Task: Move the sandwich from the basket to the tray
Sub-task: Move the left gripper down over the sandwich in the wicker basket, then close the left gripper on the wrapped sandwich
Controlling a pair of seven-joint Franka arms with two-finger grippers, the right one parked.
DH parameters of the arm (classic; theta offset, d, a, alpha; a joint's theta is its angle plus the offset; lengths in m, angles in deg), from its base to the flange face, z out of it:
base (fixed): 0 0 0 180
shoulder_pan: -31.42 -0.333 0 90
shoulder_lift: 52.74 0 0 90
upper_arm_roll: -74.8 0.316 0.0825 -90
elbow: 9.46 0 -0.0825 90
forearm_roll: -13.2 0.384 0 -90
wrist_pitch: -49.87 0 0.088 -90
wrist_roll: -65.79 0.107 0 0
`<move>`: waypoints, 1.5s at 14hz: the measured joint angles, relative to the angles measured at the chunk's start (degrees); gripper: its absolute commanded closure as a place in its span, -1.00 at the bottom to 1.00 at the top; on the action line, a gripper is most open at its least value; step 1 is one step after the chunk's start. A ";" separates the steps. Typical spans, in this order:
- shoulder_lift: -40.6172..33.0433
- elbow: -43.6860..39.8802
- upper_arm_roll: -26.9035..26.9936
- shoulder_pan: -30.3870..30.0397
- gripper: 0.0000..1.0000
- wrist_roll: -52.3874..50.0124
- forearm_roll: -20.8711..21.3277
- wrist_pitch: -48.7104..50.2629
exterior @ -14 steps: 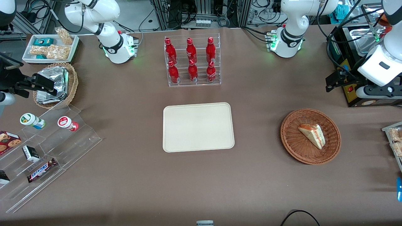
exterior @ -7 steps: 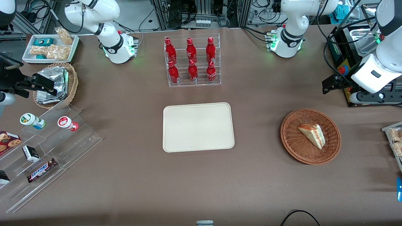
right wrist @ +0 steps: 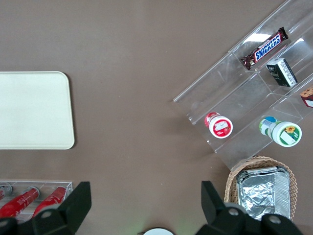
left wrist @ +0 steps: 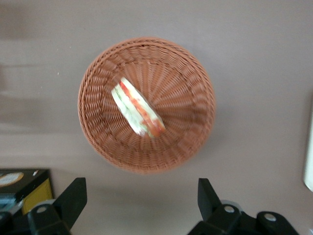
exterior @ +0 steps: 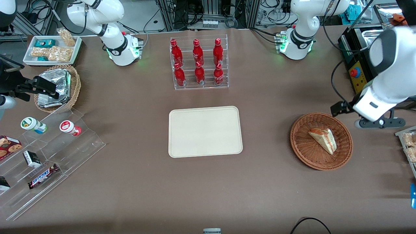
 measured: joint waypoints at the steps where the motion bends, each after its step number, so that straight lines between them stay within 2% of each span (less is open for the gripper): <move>1: 0.25 3.01 0.05 -1.08 -1.00 0.00 -0.01 -3.86; 4: 2.04 8.14 0.16 -3.13 -1.00 -4.07 -0.18 -10.74; 10: 9.62 8.57 -0.27 -3.13 -1.00 -31.74 -0.21 -21.45; 14: 13.92 9.24 -0.27 -3.16 -1.00 -40.23 -0.21 -26.95; 15: 14.67 9.96 -0.27 -3.17 -0.91 -41.60 -0.36 -28.05; 17: 15.48 11.66 -0.25 -3.19 0.35 -42.96 -1.66 -29.17; 18: 15.64 12.16 -0.25 -3.19 0.73 -43.18 -2.53 -29.21; 21: 15.60 12.46 -0.27 -3.14 0.89 -43.38 -3.22 -28.91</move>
